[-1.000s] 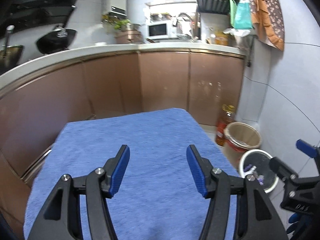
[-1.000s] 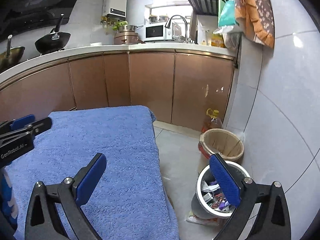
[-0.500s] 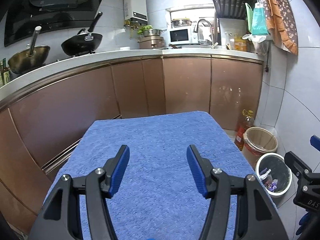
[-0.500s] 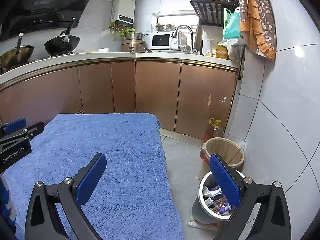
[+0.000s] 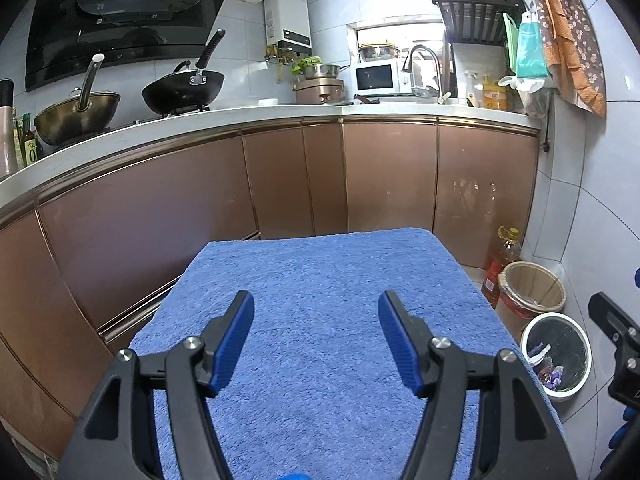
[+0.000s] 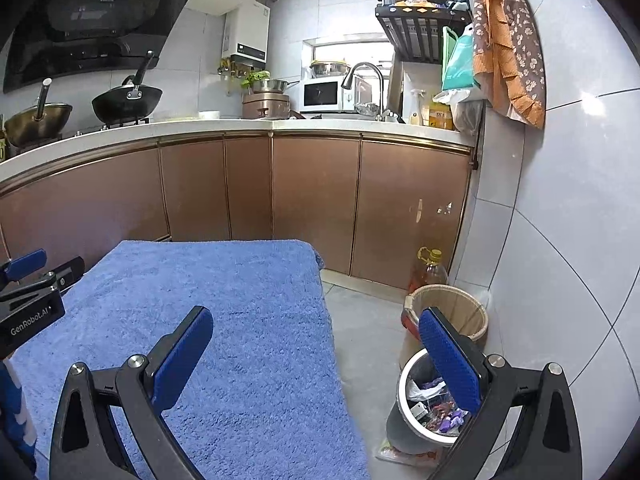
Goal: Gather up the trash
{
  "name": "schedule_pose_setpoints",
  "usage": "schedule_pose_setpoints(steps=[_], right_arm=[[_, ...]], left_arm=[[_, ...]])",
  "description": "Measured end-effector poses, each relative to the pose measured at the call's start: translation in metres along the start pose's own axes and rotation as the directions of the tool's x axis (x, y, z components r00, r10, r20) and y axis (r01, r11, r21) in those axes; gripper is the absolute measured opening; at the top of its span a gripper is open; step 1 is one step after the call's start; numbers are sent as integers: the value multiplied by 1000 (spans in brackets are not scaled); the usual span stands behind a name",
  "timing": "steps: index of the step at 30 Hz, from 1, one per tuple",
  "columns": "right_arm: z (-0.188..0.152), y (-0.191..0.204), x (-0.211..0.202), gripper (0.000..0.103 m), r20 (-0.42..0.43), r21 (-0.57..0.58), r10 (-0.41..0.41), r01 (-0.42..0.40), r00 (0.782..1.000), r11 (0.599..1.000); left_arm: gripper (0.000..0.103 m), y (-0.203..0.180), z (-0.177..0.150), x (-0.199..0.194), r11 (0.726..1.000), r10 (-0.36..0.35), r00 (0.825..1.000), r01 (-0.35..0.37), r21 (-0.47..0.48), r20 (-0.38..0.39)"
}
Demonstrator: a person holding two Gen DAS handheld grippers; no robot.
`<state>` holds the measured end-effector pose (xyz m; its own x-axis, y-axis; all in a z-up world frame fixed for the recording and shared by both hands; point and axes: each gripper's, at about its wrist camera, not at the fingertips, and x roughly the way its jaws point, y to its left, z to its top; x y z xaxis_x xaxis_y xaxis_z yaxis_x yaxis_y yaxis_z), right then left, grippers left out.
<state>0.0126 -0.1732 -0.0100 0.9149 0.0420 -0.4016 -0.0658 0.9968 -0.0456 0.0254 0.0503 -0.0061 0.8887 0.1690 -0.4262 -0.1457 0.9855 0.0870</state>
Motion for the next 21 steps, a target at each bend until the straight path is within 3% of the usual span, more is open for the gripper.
schedule_pose_setpoints(steps=[9, 21], right_arm=[[3, 0, -8, 103, 22, 11, -1, 0, 1000, 1000], [2, -12, -10, 103, 25, 34, -28, 27, 999, 999]], left_arm=[[63, 2, 1, -6, 1000, 6, 1000, -6, -3, 19], [63, -10, 3, -12, 999, -45, 999, 45, 13, 31]])
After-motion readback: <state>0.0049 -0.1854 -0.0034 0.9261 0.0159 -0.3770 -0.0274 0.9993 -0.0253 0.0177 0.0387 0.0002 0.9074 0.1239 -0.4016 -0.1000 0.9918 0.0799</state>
